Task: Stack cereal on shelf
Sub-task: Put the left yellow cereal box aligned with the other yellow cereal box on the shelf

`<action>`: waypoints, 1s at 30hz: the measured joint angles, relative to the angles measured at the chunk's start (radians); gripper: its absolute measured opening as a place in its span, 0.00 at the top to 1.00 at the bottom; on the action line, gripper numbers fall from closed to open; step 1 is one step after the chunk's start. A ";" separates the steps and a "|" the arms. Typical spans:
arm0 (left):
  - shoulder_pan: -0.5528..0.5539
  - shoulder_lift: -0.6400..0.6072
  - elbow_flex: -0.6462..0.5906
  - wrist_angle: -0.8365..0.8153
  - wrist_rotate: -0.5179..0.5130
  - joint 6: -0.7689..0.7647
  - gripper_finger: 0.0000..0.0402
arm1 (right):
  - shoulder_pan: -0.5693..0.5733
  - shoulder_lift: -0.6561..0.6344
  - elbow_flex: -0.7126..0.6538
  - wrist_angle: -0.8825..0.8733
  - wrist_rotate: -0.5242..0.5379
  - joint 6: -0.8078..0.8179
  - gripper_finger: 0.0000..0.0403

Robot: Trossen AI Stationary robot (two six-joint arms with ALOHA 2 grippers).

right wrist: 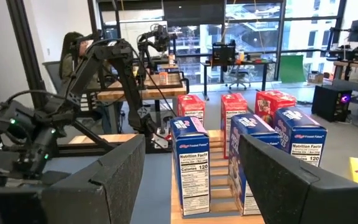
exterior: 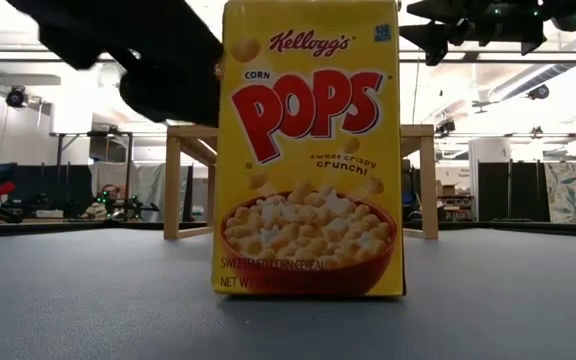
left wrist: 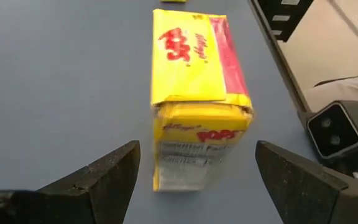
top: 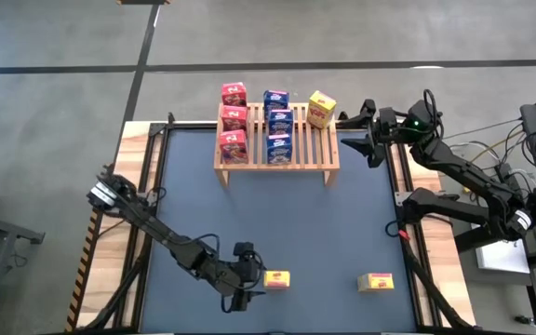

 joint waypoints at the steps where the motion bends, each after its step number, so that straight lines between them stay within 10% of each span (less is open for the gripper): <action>1: 0.003 0.013 -0.001 0.024 0.001 0.003 0.25 | 0.000 0.000 0.000 0.000 0.000 -0.001 0.39; 12: 0.038 0.098 -0.004 0.140 0.010 0.008 0.27 | 0.004 0.000 0.000 0.000 0.000 -0.017 0.39; 30: 0.065 0.078 -0.003 0.137 0.010 0.058 0.63 | 0.004 0.000 0.000 -0.002 0.000 -0.022 0.39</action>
